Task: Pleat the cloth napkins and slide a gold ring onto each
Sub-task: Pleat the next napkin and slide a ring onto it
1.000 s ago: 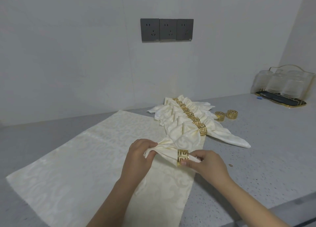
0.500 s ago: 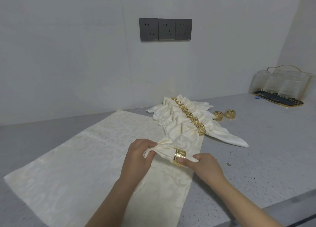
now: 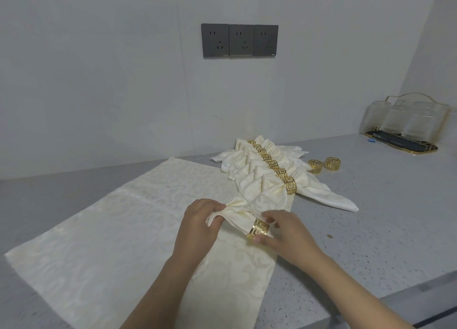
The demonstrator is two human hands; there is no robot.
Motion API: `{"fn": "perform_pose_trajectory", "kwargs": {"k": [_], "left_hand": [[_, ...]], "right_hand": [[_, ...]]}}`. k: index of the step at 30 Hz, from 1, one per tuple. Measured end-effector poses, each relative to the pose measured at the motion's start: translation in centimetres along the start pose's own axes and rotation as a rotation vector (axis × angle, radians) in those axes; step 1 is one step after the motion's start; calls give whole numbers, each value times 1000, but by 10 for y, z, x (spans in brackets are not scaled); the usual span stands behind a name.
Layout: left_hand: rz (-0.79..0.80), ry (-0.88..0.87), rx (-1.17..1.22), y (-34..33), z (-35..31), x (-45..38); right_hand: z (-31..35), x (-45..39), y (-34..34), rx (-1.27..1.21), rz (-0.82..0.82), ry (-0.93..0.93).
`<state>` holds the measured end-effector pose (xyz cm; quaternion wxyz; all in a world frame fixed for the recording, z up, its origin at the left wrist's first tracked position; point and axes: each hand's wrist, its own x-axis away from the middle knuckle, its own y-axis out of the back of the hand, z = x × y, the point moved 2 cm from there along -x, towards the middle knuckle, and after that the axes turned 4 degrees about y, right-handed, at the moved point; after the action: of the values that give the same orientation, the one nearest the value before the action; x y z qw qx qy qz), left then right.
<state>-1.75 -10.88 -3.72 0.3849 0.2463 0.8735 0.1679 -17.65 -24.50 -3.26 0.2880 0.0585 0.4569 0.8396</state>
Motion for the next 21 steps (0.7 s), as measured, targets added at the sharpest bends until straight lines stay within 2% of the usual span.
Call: {"fn": "perform_pose_trajectory", "kwargs": {"k": [4,9,16,18,21], "left_hand": [[4,4,-4,0,-2,0],[-16,-9,25,1,-4,0],[31,-41,47,2,-5,-1],[103,-40,70,2,-4,-1],[228,-17,113,3,-3,-2]], "right_hand": [[6,-3,-3,-57,78,81],[11,1,-1,-314,-33,28],[17,-4,-5,-330,-53,-51],[15,-7,0,-331,-3,-39],[7,-12,12,-250,188,13]]}}
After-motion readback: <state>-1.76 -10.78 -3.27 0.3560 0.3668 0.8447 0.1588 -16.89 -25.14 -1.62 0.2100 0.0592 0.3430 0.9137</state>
